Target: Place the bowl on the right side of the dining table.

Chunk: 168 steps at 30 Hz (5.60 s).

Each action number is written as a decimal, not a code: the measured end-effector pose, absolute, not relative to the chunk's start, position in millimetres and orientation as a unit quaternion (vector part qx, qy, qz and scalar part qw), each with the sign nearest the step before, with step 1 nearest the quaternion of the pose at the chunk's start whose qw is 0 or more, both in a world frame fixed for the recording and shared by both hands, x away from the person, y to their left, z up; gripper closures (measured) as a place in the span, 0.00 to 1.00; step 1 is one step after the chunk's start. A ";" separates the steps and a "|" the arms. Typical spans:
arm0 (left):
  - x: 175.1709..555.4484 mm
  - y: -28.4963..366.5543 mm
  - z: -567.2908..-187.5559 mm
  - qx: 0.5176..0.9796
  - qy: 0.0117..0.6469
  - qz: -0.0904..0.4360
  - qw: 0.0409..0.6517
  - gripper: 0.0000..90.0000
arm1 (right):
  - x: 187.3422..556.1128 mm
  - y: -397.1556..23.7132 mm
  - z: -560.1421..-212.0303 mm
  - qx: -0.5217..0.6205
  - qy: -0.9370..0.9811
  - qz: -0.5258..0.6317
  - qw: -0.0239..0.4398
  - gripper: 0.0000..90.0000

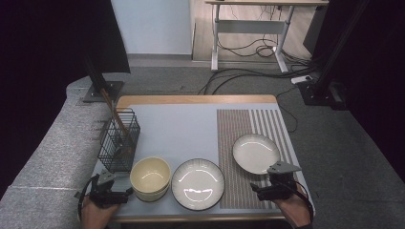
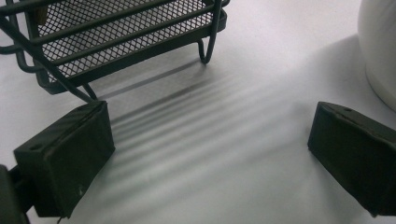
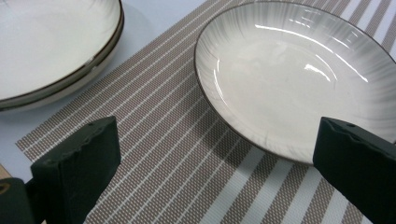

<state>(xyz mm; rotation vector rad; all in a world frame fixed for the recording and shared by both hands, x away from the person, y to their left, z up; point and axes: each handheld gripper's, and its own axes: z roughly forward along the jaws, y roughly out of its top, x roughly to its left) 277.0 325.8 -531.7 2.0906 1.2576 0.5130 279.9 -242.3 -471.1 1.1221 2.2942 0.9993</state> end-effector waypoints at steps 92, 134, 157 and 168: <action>276.3 326.1 -532.1 0.793 0.480 0.196 0.321 0.00 | 362.2 -11.6 -397.4 0.190 0.913 0.347 0.100 0.03; 276.4 326.1 -531.9 0.793 0.480 0.195 0.320 0.00 | 374.9 62.5 -421.0 0.158 0.938 0.306 0.045 0.72; 276.3 326.0 -532.0 0.793 0.480 0.195 0.321 0.00 | 365.1 77.7 -409.0 0.175 0.935 0.305 0.041 0.94; 276.4 326.1 -532.0 0.793 0.480 0.195 0.321 0.00 | 367.9 77.8 -405.6 0.189 0.935 0.299 0.025 0.93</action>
